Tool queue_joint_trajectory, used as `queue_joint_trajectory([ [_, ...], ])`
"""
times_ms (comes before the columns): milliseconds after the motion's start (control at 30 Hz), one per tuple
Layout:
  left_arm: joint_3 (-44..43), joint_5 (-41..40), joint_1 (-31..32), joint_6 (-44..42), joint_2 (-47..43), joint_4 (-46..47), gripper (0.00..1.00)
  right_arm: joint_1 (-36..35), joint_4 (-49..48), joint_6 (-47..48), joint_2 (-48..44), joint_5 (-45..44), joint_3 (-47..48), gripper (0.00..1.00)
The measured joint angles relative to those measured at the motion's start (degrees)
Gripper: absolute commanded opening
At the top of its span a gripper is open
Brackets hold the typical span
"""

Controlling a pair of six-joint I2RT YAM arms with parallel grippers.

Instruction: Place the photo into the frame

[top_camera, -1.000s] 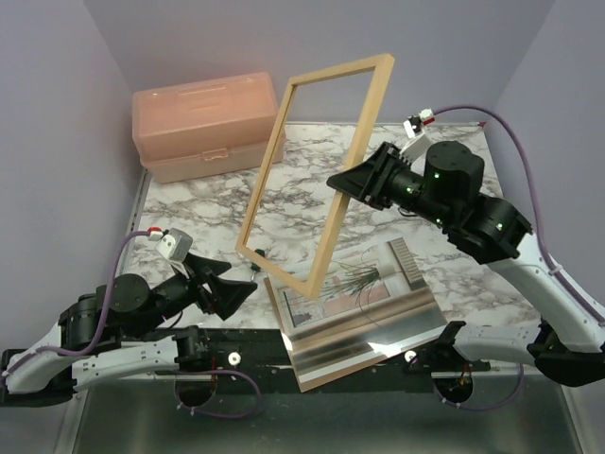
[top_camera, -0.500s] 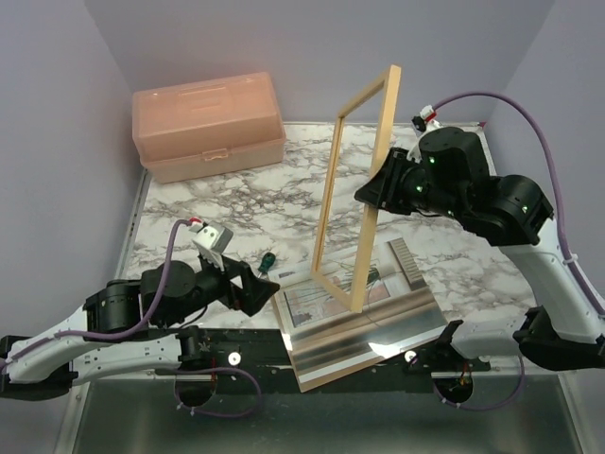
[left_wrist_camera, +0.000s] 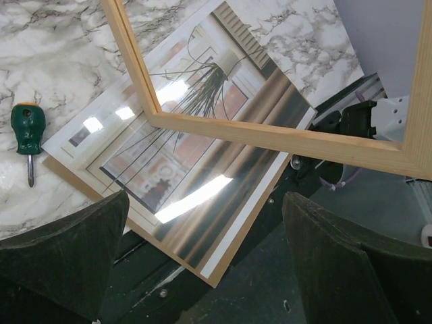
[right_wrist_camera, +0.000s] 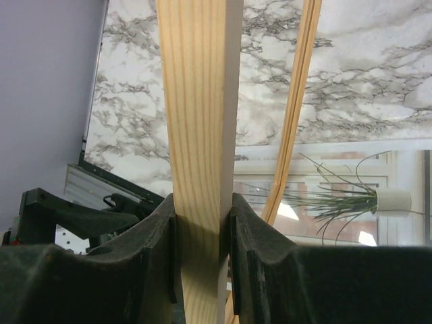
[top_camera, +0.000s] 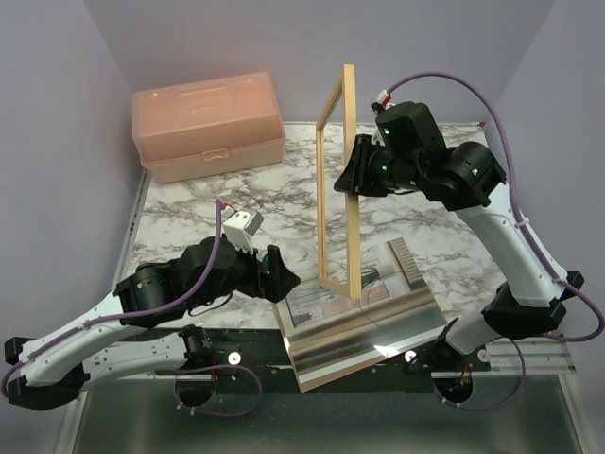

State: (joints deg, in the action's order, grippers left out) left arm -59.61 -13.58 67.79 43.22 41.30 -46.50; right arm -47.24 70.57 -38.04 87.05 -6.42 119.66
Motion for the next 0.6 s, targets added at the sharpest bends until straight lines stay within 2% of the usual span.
queue_joint_trajectory([
  [267,4.11,11.32,-11.96,1.33,-2.60,2.12,0.98,3.54,2.34,2.47,5.92,4.09,7.15,0.00],
  [400,4.22,14.45,-13.75,1.38,-2.73,2.97,0.98,5.42,7.15,4.00,11.30,6.97,15.45,0.00],
  [600,4.59,16.48,-14.21,1.38,-3.06,3.28,0.98,6.49,8.76,4.66,10.93,10.05,13.92,0.00],
])
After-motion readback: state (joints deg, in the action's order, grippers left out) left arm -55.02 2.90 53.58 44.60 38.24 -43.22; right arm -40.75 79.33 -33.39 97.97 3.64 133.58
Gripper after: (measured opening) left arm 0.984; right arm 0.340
